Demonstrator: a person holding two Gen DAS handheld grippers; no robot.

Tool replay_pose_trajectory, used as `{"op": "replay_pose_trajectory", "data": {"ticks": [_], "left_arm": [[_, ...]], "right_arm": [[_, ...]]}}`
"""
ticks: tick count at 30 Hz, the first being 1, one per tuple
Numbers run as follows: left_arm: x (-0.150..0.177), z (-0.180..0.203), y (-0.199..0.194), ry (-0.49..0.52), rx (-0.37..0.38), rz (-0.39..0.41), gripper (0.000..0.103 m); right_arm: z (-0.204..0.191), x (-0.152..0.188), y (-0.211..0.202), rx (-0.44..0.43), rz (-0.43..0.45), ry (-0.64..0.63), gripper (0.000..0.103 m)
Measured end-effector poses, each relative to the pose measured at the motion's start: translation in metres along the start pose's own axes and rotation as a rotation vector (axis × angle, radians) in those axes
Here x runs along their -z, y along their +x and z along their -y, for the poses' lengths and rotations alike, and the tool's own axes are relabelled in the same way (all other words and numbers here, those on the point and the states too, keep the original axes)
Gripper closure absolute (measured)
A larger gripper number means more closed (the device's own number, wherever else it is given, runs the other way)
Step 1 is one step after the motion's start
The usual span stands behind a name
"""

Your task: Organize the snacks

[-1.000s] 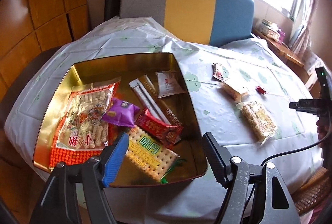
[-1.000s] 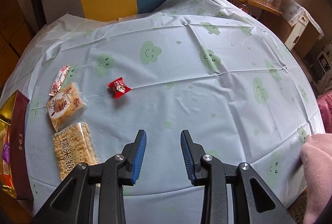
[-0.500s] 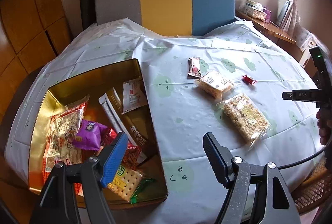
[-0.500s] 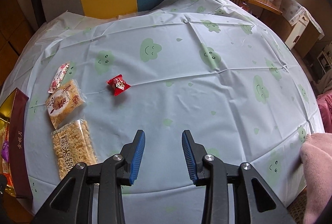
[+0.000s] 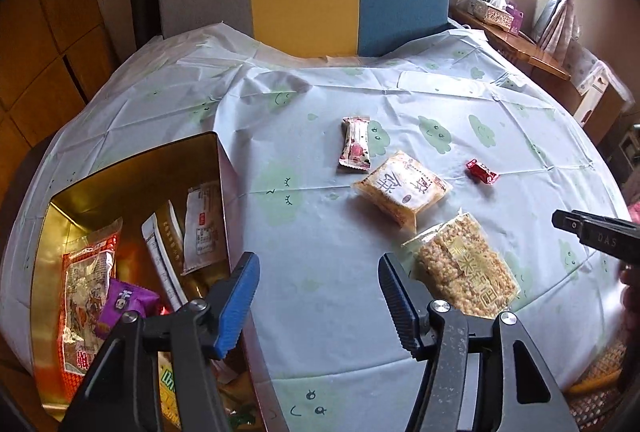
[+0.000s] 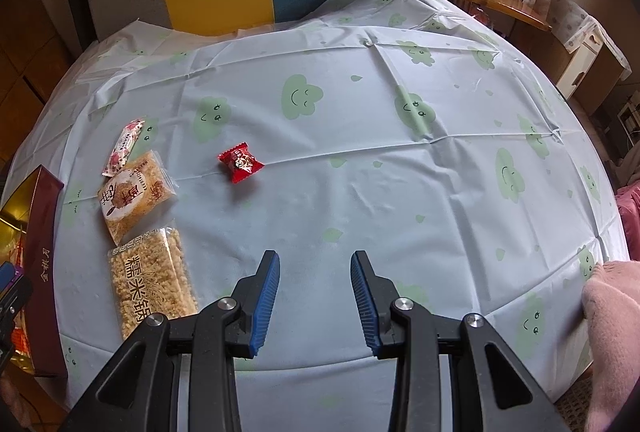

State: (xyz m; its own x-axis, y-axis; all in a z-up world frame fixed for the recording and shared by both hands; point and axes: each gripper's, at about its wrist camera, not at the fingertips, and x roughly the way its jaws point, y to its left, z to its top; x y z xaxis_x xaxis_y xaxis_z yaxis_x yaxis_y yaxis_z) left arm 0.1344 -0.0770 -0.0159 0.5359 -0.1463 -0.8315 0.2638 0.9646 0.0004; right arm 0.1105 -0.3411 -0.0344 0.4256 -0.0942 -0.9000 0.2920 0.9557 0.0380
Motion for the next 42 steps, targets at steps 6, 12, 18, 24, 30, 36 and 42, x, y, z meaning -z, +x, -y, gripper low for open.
{"op": "replay_pose_trajectory", "data": {"ticks": [6, 12, 18, 24, 30, 36, 42], "left_arm": [[-0.031, -0.003, 0.025, -0.054, 0.038, -0.037, 0.041], [-0.059, 0.014, 0.054, 0.002, 0.020, -0.053, 0.064], [-0.088, 0.028, 0.091, 0.047, 0.019, -0.088, 0.072], [-0.110, 0.036, 0.123, 0.054, 0.046, -0.130, 0.071], [-0.118, 0.044, 0.146, 0.088, 0.033, -0.140, 0.070], [-0.107, 0.041, 0.152, 0.074, -0.020, -0.128, 0.083], [-0.088, 0.034, 0.126, 0.033, -0.015, -0.123, 0.083]], "right_arm": [[-0.001, 0.000, -0.002, -0.011, 0.002, -0.005, 0.066], [-0.003, 0.000, -0.003, -0.027, 0.002, -0.013, 0.066], [-0.005, 0.000, -0.002, -0.042, -0.006, -0.026, 0.066], [-0.006, 0.000, 0.000, -0.051, -0.015, -0.038, 0.066], [-0.008, 0.000, 0.002, -0.061, -0.026, -0.047, 0.066], [-0.009, 0.000, 0.003, -0.069, -0.033, -0.052, 0.066], [-0.006, -0.001, 0.002, -0.063, -0.025, -0.035, 0.066]]}}
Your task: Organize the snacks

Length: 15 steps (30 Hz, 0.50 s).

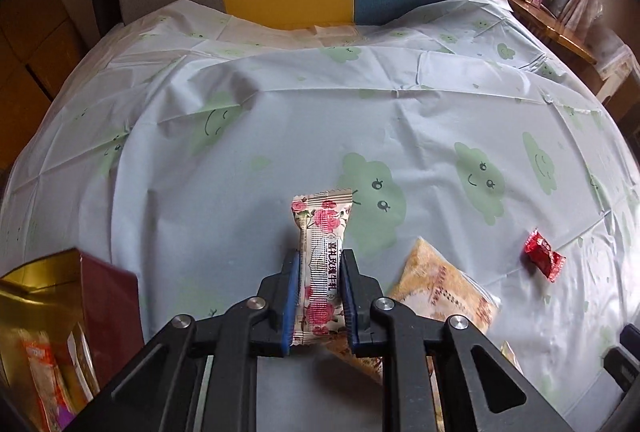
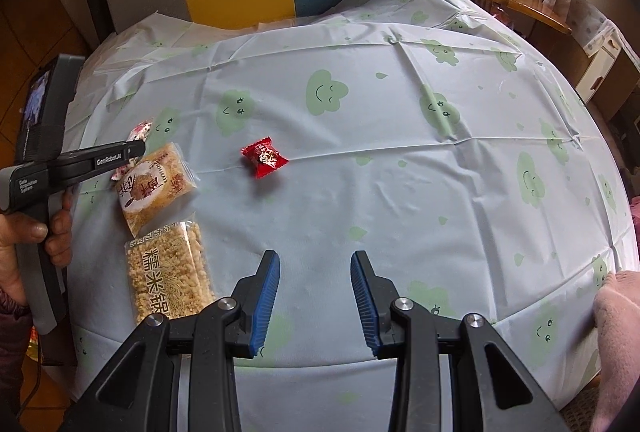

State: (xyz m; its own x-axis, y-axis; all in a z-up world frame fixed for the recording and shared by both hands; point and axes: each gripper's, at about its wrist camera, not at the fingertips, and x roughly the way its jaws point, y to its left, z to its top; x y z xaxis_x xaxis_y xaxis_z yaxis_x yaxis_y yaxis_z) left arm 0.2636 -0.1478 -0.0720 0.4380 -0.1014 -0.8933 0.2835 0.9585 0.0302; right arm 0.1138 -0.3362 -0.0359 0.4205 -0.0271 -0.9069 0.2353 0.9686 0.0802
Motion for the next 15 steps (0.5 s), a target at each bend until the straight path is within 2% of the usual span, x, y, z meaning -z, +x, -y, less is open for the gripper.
{"op": "replay_pose_trajectory", "data": {"ticks": [4, 8, 15], "left_arm": [[0.023, 0.000, -0.029, -0.007, 0.004, 0.023, 0.083], [0.053, 0.006, -0.056, 0.028, 0.004, 0.060, 0.083], [0.115, 0.020, -0.078, 0.073, 0.077, 0.037, 0.083]], "right_arm": [[-0.002, 0.001, 0.001, 0.006, -0.005, -0.009, 0.066], [-0.003, 0.002, 0.004, 0.005, -0.021, -0.011, 0.066], [0.000, 0.004, 0.007, 0.020, -0.034, -0.002, 0.066]]}}
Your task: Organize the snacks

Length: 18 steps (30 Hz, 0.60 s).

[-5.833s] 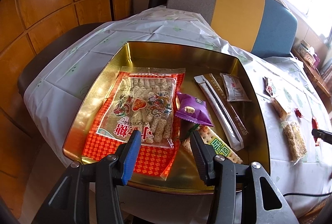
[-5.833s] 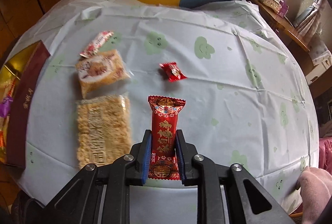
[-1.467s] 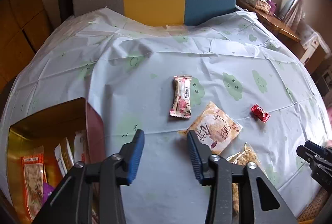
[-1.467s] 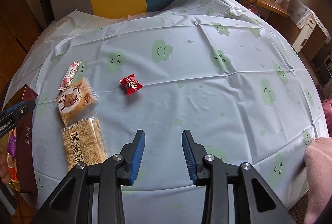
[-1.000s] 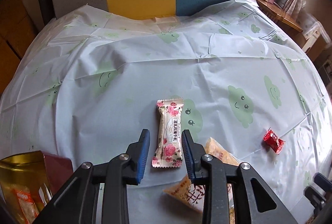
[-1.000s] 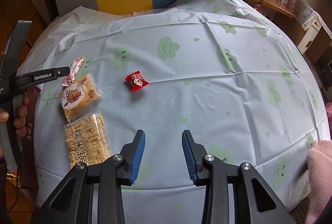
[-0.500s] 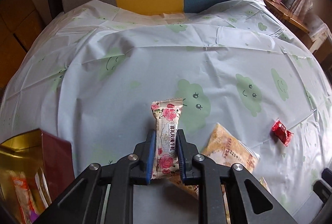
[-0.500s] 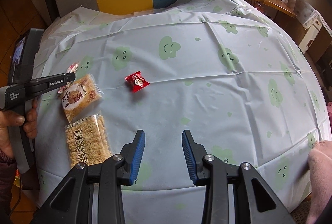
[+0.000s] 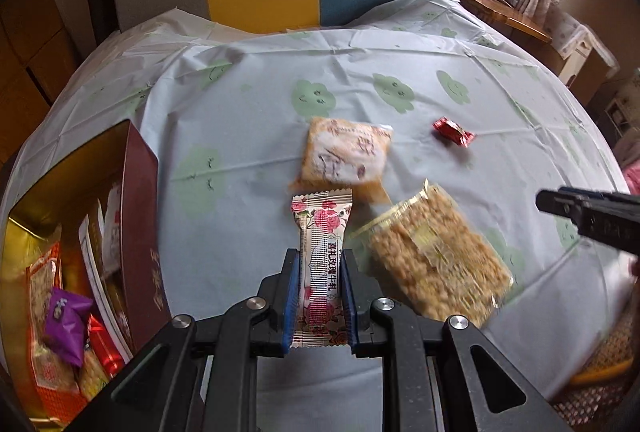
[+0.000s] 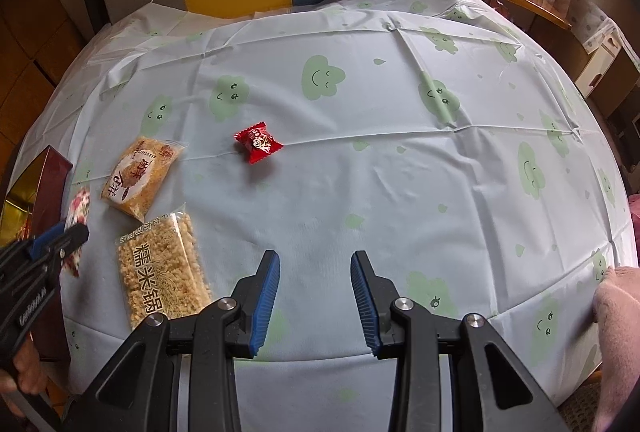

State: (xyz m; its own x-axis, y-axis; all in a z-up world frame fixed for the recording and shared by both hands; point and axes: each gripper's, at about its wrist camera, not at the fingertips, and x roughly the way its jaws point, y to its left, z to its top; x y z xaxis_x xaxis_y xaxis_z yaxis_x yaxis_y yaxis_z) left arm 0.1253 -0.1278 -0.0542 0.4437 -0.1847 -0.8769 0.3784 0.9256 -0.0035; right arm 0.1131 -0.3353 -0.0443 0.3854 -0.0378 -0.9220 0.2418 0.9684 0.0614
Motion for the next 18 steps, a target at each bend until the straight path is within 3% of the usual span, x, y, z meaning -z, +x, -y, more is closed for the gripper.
{"op": "replay_pose_trajectory", "data": {"ticks": [9, 12, 14, 16, 18], "left_arm": [[0.062, 0.008, -0.004, -0.009, 0.073, -0.067, 0.083], [0.074, 0.012, -0.006, 0.010, 0.056, -0.021, 0.083], [0.077, 0.012, -0.007, 0.012, 0.053, -0.003, 0.082], [0.078, 0.012, -0.007, 0.014, 0.054, 0.011, 0.082], [0.080, 0.011, -0.007, 0.018, 0.057, 0.021, 0.081]], "right_arm": [[-0.008, 0.002, 0.003, -0.047, -0.019, -0.028, 0.066], [-0.020, 0.005, 0.004, -0.091, -0.031, -0.074, 0.065], [-0.030, 0.008, 0.003, -0.123, -0.035, -0.110, 0.060], [-0.040, 0.012, 0.001, -0.148, -0.029, -0.152, 0.040], [-0.051, 0.015, 0.000, -0.187, -0.035, -0.189, 0.036]]}}
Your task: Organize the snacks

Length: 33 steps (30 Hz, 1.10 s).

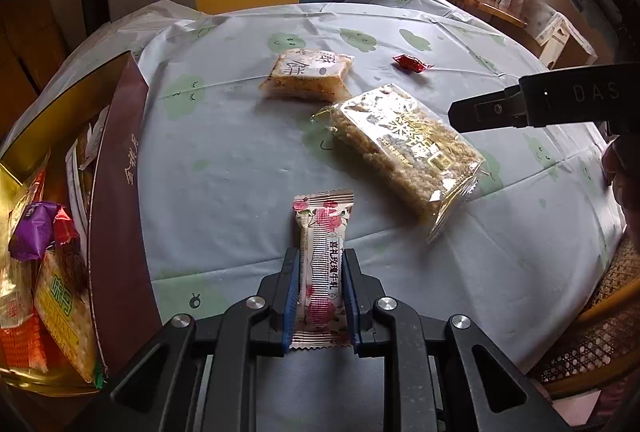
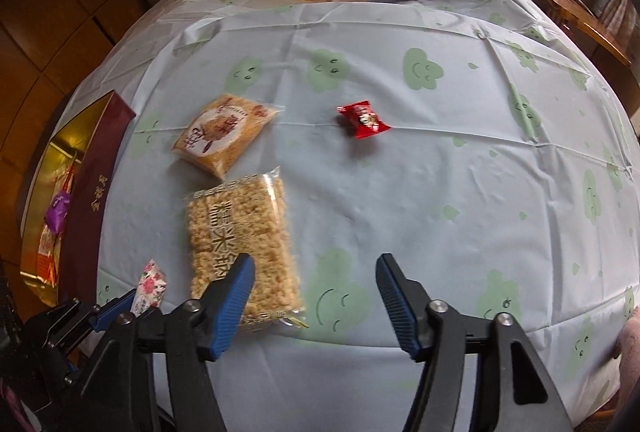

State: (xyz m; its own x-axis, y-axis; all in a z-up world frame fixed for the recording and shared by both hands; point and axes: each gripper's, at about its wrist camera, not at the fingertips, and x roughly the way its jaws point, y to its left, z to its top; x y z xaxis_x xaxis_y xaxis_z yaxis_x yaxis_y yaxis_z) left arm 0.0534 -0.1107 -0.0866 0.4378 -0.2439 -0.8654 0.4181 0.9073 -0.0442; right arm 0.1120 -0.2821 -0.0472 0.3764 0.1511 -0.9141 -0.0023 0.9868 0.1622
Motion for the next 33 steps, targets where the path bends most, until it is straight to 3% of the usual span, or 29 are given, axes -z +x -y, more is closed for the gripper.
{"op": "replay_pose_trajectory", "data": {"ticks": [8, 10, 12, 18, 20, 26, 28, 30, 33], "left_arm": [[0.006, -0.003, -0.002, 0.009, 0.018, 0.049, 0.081], [0.007, -0.004, -0.003, 0.007, 0.022, 0.054, 0.081], [0.008, -0.004, -0.003, 0.002, 0.026, 0.057, 0.081], [0.008, -0.006, -0.004, -0.004, 0.039, 0.065, 0.081], [0.009, -0.008, -0.004, -0.011, 0.049, 0.065, 0.081], [0.010, -0.007, -0.004, -0.009, 0.043, 0.074, 0.081], [0.010, -0.005, -0.005, -0.003, 0.038, 0.076, 0.080], [0.010, -0.006, -0.004, -0.003, 0.039, 0.075, 0.081], [0.009, -0.006, -0.004, -0.003, 0.038, 0.072, 0.081]], "right_arm": [[-0.023, 0.000, 0.007, 0.000, -0.005, -0.057, 0.034], [-0.031, -0.003, 0.012, 0.010, -0.019, -0.086, 0.024], [-0.041, -0.004, 0.019, 0.018, -0.039, -0.119, 0.022], [-0.067, -0.007, 0.046, 0.070, -0.119, -0.223, 0.021], [-0.071, -0.006, 0.056, 0.104, -0.155, -0.248, 0.027], [-0.046, 0.000, 0.045, 0.163, -0.131, -0.201, 0.028], [-0.025, 0.005, 0.048, 0.158, -0.156, -0.141, 0.027], [-0.007, 0.008, 0.048, 0.093, -0.147, -0.072, 0.027], [-0.006, 0.008, 0.050, 0.115, -0.152, -0.086, 0.026]]}}
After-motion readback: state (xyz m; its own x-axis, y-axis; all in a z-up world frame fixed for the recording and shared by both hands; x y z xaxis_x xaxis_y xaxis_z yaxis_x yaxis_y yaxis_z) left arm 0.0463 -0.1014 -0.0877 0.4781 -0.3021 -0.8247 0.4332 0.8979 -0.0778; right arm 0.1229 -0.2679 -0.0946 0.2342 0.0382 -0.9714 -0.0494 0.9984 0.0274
